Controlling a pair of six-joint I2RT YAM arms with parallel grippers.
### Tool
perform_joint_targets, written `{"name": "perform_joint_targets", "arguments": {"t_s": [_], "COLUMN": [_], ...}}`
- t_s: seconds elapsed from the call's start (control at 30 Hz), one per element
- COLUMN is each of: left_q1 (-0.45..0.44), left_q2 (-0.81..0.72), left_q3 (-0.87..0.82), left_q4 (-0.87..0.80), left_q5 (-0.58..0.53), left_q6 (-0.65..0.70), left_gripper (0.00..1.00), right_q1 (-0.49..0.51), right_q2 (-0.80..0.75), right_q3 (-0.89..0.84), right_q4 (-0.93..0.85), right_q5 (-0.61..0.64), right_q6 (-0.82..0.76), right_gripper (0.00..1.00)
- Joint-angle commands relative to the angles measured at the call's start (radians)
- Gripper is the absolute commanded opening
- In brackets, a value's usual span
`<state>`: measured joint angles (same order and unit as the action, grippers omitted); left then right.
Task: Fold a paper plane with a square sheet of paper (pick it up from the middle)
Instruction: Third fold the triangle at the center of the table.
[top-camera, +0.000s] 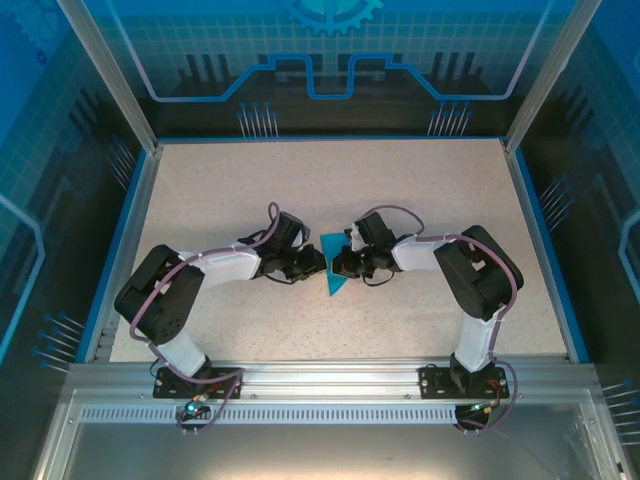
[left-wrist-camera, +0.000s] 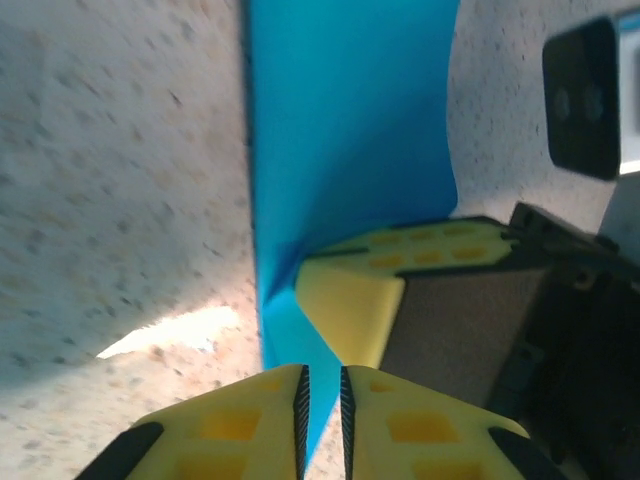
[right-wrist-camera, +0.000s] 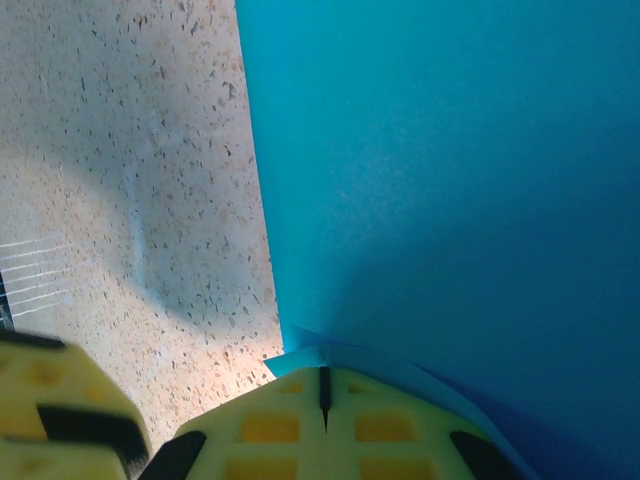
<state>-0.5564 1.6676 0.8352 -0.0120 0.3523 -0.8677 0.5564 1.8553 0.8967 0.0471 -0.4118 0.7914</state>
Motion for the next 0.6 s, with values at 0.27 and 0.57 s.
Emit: {"name": "perform_joint_targets", "arguments": {"t_s": [0.27,0.57], "left_q1": [-0.025,-0.032], "left_q2": [0.044,0.072], "left_q3": [-0.072,-0.081], "left_q4": [0.156,0.192], "left_q5": [0.129,0.149], "left_q6": [-0.087,-0.102], "left_gripper": [0.11,0.11], "right_q1": [-0.001,-0.001], "right_q2": [0.017,0.02], "right_q3": [-0.012,-0.012], "right_q4": [-0.033,-0.032], "right_q5": [0.018,0.019], "right_q6": [-0.005,-0.002], "right_gripper": [0.0,0.0]}}
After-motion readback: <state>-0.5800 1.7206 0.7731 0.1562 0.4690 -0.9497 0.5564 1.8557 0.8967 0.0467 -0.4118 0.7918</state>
